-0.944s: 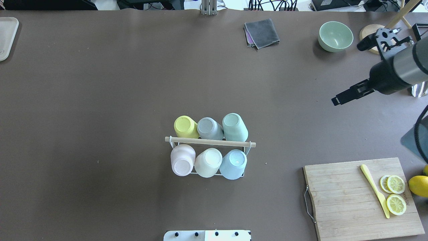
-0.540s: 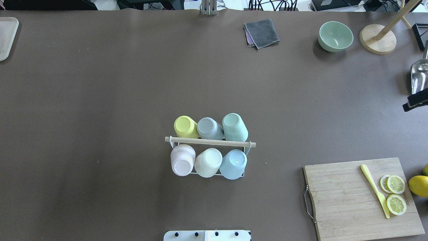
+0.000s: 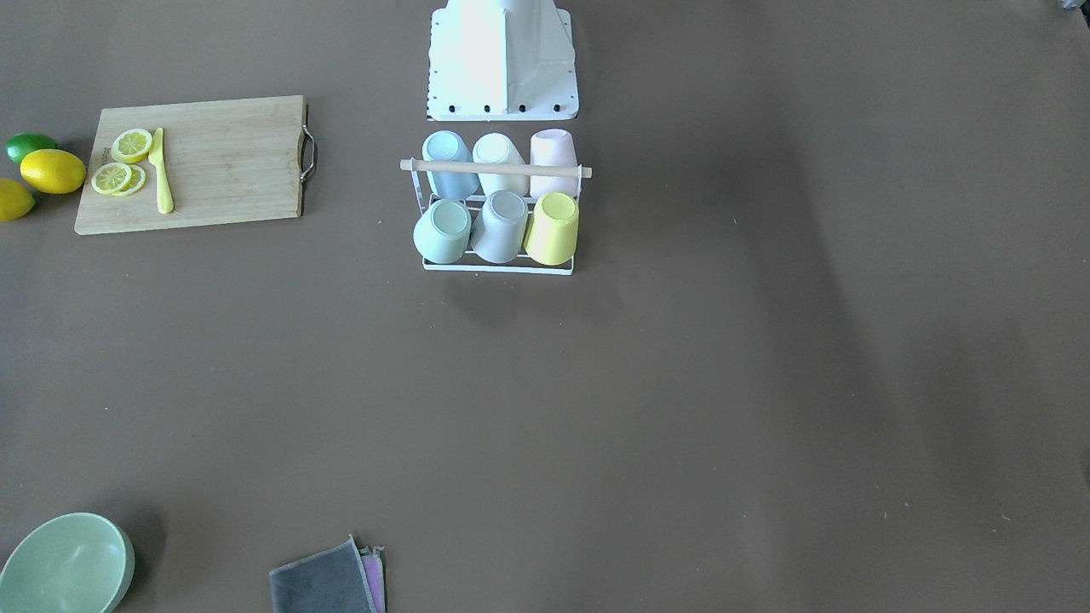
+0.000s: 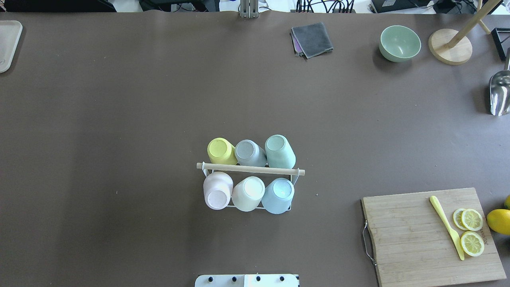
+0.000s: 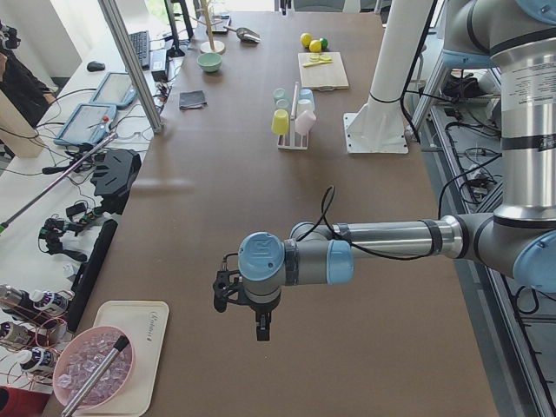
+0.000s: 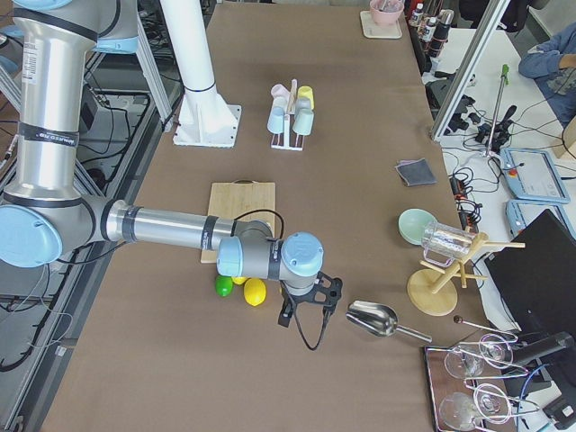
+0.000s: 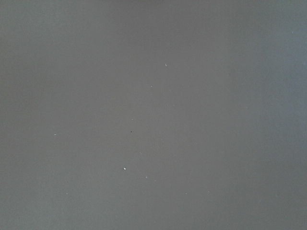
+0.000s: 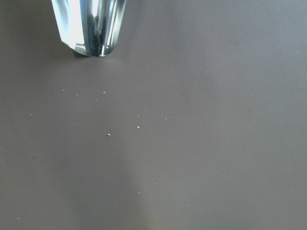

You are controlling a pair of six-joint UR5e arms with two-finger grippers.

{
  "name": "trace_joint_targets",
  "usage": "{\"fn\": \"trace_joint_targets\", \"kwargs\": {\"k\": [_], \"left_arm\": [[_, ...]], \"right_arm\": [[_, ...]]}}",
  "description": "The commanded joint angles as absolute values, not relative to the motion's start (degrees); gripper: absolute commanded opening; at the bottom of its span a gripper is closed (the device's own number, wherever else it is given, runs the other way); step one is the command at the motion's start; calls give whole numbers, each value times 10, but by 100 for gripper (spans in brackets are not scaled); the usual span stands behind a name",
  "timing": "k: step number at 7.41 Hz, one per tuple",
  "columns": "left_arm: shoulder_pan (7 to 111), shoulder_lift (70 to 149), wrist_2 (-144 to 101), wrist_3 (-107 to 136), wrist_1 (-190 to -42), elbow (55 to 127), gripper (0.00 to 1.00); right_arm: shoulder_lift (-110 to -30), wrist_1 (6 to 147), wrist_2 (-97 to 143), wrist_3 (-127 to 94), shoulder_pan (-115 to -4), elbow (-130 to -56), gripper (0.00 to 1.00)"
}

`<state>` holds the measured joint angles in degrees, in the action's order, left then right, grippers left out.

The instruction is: Place cup on cup holder

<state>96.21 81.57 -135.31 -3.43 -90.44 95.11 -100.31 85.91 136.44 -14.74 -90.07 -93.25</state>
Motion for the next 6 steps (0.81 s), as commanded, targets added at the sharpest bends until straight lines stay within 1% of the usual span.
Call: {"fn": "trace_joint_targets", "kwargs": {"k": [1, 3, 5, 6], "left_arm": [[964, 818, -1361, -26, -900, 954, 98], [951, 837, -1361, 43, -898, 967, 98], [910, 839, -1354, 104, -897, 1000, 98], [895, 838, -1354, 138, -897, 1012, 98]], "right_arm": [[-1001, 857, 1357, -106, -919, -936, 100], [-998, 857, 1343, -104, -902, -965, 100], [-997, 857, 1312, -103, -872, -995, 100], [-998, 857, 1310, -103, -872, -995, 100]]}}
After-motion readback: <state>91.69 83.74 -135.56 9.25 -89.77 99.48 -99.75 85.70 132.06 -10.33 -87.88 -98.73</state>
